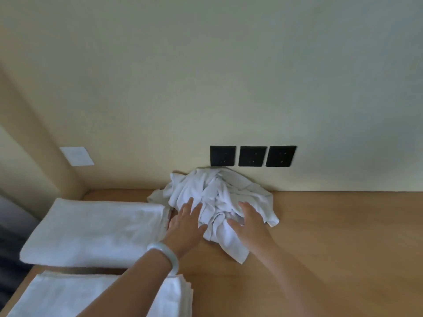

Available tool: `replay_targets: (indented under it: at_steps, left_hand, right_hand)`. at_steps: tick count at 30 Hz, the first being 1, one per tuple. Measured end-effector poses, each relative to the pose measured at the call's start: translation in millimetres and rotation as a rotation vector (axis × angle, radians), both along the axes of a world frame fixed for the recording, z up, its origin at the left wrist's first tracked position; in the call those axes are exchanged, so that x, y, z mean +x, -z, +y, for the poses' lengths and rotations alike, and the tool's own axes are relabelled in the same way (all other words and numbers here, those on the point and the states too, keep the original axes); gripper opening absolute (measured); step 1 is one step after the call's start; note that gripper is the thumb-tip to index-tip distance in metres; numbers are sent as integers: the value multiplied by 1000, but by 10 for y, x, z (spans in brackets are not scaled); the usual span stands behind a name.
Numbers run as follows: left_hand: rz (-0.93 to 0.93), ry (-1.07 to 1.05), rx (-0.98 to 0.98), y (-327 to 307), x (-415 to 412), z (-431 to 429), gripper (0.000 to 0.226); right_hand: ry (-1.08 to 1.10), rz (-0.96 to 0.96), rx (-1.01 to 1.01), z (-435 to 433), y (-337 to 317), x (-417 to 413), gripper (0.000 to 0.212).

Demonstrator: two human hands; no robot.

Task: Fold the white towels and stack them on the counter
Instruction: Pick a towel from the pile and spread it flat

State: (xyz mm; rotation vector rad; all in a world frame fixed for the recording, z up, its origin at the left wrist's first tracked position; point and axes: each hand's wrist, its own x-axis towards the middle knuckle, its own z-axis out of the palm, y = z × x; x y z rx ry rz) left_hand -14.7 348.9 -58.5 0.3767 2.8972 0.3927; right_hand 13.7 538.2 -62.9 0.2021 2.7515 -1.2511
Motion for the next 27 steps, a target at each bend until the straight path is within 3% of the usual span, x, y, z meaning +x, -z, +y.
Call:
replay_targets:
  at_steps: [6,12,18,21,24,27]
  left_hand:
    - [-19,-206,44,8,-787,606,61]
    - [-107,-326,41,30,-1252,762,54]
    - [-5,-497,434,-276,-1106,877,36]
    - [39,-524,687,-664,-907,957,31]
    - [85,-433,845,-1075,-700,1049,30]
    - [112,-316,933,-1448,-518,1160,28]
  right_hand:
    - [-169,-15,126,405,100,-662,47]
    - [-399,-85,110,460,296,-1041,36]
    - [-444,-124,-62,554,306,-1019,42]
    - [-293,-174,-301,617,105,-944,28]
    - [-86,-314,-792,683,-250,-903,16]
    - [-33,-368,-1192,783,-578,-892,48]
